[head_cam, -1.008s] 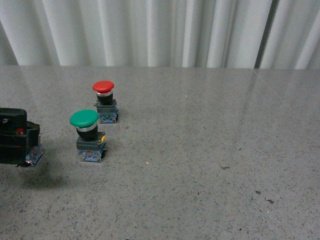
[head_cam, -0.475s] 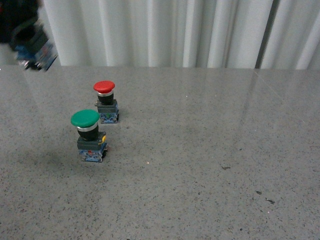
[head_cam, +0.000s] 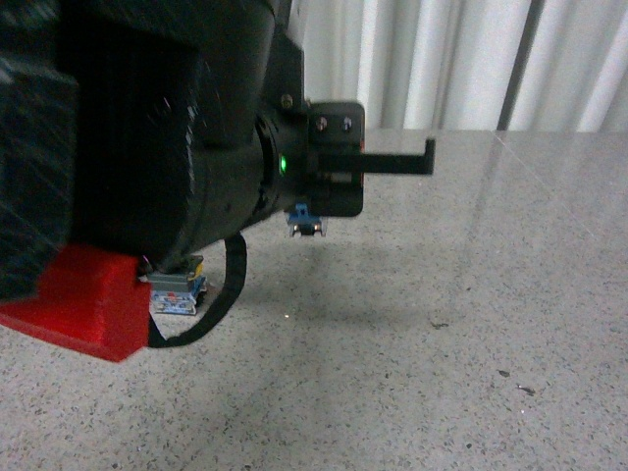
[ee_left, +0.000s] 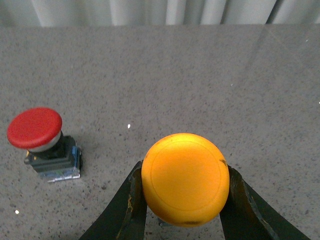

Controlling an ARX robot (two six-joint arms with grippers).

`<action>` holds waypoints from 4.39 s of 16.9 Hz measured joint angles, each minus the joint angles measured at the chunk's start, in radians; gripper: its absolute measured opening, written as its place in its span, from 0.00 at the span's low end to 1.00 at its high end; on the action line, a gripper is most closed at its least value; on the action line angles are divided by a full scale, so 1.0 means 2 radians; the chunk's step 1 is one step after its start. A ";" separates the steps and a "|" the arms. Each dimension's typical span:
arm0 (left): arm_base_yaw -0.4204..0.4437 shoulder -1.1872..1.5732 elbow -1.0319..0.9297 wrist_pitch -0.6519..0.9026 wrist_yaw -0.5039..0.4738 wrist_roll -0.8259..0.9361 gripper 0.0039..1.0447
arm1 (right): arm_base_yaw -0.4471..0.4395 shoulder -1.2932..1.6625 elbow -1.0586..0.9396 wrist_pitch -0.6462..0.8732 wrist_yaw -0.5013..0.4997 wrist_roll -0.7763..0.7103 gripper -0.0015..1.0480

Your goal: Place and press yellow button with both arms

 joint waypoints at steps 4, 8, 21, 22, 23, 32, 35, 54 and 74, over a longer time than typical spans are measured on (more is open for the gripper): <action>0.003 0.029 0.004 0.021 0.043 -0.032 0.31 | 0.000 0.000 0.000 0.000 0.000 0.000 0.94; 0.000 0.060 0.016 -0.002 0.087 -0.043 0.31 | 0.000 0.000 0.000 0.000 0.000 0.000 0.94; -0.016 0.045 0.029 -0.001 0.079 -0.031 0.95 | 0.000 0.000 0.000 0.000 0.000 0.000 0.94; -0.013 0.033 0.027 -0.001 0.076 -0.025 0.93 | 0.000 0.000 0.000 0.000 0.000 0.000 0.94; -0.006 0.014 0.022 -0.001 0.066 -0.012 0.94 | 0.000 0.000 0.000 0.000 0.000 0.000 0.94; 0.137 -0.271 -0.122 0.000 0.004 0.165 0.94 | 0.000 0.000 0.000 0.000 0.000 0.000 0.94; 0.200 -0.465 -0.196 -0.073 0.029 0.234 0.94 | 0.000 0.000 0.000 0.000 0.000 0.000 0.94; 0.321 -0.836 -0.413 -0.241 0.196 0.114 0.01 | 0.000 0.000 0.000 0.000 0.000 0.000 0.94; 0.321 -0.852 -0.429 -0.239 0.196 0.114 0.94 | 0.000 0.000 0.000 0.000 0.000 0.000 0.94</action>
